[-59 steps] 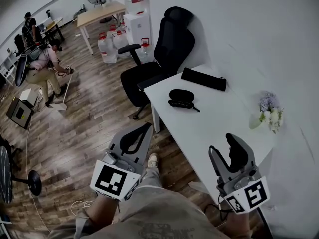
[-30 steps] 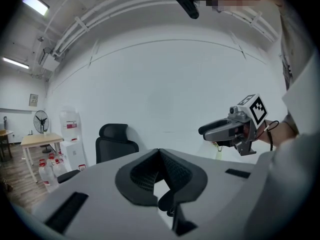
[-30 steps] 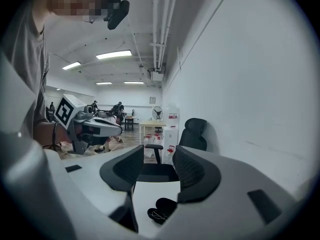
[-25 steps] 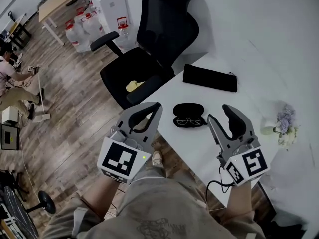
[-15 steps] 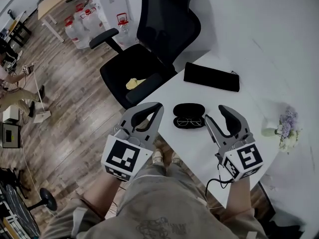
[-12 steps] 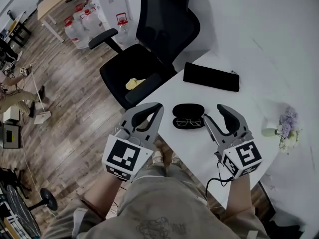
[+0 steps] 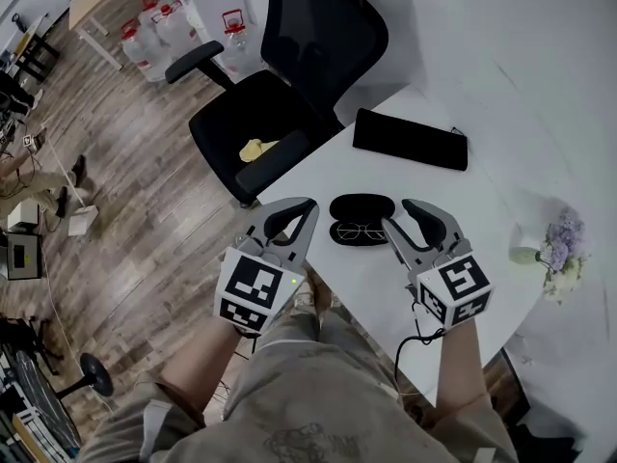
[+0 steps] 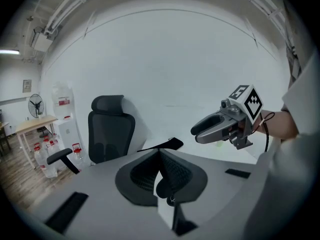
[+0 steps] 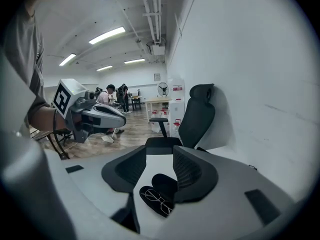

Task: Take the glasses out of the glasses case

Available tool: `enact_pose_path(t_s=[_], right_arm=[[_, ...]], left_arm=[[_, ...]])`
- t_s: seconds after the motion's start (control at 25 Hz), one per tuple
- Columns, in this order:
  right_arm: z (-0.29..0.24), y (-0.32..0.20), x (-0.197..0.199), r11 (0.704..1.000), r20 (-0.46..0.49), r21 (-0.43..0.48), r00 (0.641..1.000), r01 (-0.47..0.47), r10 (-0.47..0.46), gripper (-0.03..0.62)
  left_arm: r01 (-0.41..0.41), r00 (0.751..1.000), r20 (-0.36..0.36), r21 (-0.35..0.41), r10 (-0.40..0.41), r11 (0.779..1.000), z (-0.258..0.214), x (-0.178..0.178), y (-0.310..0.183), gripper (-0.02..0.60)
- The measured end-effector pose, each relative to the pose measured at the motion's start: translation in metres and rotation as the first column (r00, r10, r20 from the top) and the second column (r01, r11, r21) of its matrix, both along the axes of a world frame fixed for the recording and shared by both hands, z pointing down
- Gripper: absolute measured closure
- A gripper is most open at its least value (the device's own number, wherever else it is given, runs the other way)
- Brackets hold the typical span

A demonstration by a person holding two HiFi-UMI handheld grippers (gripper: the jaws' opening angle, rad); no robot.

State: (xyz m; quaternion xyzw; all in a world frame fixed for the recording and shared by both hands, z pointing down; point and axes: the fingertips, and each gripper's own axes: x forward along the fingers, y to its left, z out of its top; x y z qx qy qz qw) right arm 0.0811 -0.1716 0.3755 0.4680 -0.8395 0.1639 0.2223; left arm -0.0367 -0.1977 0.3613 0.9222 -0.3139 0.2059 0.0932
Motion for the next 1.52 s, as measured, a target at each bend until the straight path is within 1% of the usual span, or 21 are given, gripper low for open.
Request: enact_pose_path(t_s=[0.2, 0.36, 0.52, 0.64, 0.8, 0.92, 1.12, 1.24, 1.4, 1.52], right_arm=[[0.05, 0.0, 0.006, 0.996, -0.023, -0.093, 1.0, 0.017, -0.019, 0.41], [0.093, -0.002, 0.012, 0.985, -0.066, -0.171, 0.997, 0.023, -0.035, 0.41], [0.126, -0.001, 0.011, 0.973, -0.086, -0.227, 0.994, 0.05, -0.071, 0.41], [0.145, 0.0, 0.01, 0.964, -0.104, -0.258, 0.99, 0.069, -0.099, 0.41], [0.166, 0.007, 0.008, 0.949, -0.135, -0.297, 0.98, 0.102, -0.148, 0.41], [0.18, 0.011, 0.004, 0.937, -0.155, -0.327, 0.971, 0.125, -0.184, 0.41], [0.2, 0.016, -0.008, 0.914, -0.177, -0.369, 0.952, 0.171, -0.25, 0.41], [0.209, 0.019, -0.011, 0.902, -0.195, -0.389, 0.94, 0.188, -0.28, 0.41], [0.222, 0.026, -0.012, 0.885, -0.222, -0.415, 0.92, 0.21, -0.322, 0.421], [0.228, 0.031, -0.012, 0.873, -0.245, -0.429, 0.901, 0.23, -0.358, 0.431]], left_arm=[[-0.022, 0.999, 0.047, -0.082, 0.026, 0.996, 0.044, 0.015, 0.003, 0.566], [-0.036, 0.997, 0.065, -0.131, 0.045, 0.991, 0.071, 0.023, 0.005, 0.566], [-0.039, 0.994, 0.097, -0.184, 0.057, 0.982, 0.106, 0.028, 0.009, 0.566], [-0.038, 0.991, 0.116, -0.239, 0.067, 0.97, 0.137, 0.032, 0.016, 0.566], [-0.041, 0.984, 0.153, -0.319, 0.094, 0.947, 0.179, 0.033, 0.031, 0.566], [-0.054, 0.978, 0.169, -0.361, 0.122, 0.931, 0.204, 0.034, 0.036, 0.566], [-0.071, 0.969, 0.189, -0.398, 0.157, 0.915, 0.23, 0.035, 0.042, 0.566], [-0.08, 0.968, 0.186, -0.411, 0.169, 0.908, 0.239, 0.036, 0.049, 0.566], [-0.084, 0.972, 0.169, -0.401, 0.164, 0.912, 0.242, 0.035, 0.051, 0.565], [-0.098, 0.967, 0.182, -0.381, 0.179, 0.919, 0.244, 0.035, 0.054, 0.565]])
